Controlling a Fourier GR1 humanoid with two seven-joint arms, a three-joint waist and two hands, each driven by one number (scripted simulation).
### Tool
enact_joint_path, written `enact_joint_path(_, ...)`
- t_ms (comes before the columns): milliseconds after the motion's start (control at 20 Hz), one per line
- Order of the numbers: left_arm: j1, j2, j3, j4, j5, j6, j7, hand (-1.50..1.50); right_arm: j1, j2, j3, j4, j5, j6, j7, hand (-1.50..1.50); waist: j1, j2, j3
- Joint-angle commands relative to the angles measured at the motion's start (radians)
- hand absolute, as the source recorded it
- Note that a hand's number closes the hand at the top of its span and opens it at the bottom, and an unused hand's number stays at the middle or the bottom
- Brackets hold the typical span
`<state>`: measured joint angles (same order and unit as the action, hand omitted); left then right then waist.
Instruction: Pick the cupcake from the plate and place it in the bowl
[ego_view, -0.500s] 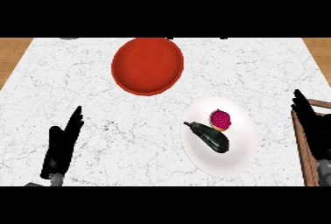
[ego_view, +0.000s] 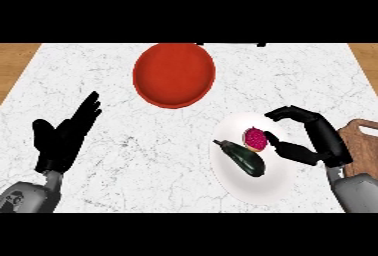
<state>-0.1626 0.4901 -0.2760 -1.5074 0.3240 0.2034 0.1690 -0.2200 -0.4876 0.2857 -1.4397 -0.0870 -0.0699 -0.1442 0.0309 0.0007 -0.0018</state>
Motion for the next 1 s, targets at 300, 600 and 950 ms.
enact_joint_path(300,-0.055,0.062,0.139,0.043,0.114,-0.172,0.024,0.00,0.076,0.062,0.086,-0.075,0.160,-0.011,-0.369,-1.50,-0.038,-0.003,0.001)
enact_joint_path(600,-0.036,0.030,0.118,0.051,0.074,-0.156,0.009,0.00,-0.007,-0.060,0.109,-0.245,0.339,-0.031,0.046,-1.50,-0.045,-0.007,-0.002)
enact_joint_path(950,-0.054,0.016,0.117,0.035,0.056,-0.153,0.024,0.00,-0.138,-0.171,0.170,-0.383,0.394,0.227,0.420,-1.50,-0.035,-0.006,-0.001)
